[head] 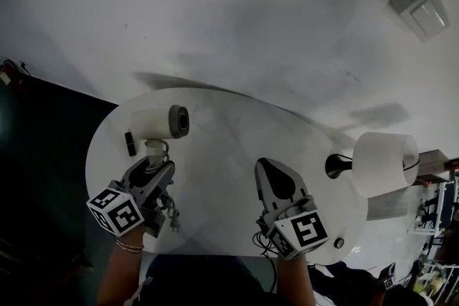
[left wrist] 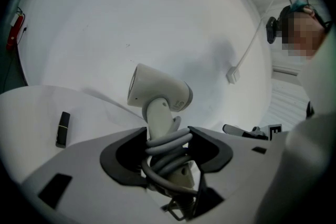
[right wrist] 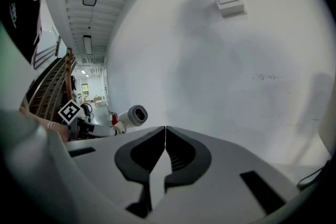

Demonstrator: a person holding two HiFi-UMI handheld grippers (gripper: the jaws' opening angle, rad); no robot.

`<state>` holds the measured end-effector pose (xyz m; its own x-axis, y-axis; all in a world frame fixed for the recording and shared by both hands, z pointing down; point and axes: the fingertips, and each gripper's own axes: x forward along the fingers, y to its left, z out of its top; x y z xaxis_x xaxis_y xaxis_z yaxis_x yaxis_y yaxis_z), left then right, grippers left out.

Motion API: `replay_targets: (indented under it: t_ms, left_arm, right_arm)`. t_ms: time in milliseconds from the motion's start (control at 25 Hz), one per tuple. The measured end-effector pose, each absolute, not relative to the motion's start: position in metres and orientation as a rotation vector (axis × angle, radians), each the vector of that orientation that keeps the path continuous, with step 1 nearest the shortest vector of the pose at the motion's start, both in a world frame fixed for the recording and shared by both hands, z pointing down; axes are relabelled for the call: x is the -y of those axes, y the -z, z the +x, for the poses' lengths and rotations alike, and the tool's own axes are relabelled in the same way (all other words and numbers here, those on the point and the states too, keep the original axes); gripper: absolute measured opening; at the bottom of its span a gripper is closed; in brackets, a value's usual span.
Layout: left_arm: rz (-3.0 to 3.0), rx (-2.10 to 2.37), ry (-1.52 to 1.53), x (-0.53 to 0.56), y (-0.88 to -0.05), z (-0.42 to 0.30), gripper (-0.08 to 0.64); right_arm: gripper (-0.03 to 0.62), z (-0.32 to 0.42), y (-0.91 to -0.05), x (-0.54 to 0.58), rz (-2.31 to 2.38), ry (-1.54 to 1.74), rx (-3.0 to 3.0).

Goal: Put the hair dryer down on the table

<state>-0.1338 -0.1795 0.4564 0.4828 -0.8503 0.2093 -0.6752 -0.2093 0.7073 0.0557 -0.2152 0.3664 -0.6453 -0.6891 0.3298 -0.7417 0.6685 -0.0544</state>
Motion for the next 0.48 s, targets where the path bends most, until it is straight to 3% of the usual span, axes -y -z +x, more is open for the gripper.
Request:
replay_targets:
  t_ms: [480]
  left_arm:
    - [1.890, 1.263, 0.236, 0.206, -0.486, -0.132, 0.256]
  right_arm:
    - [0.018, 0.040, -0.388, 0.240, 1.067, -0.316, 2.601]
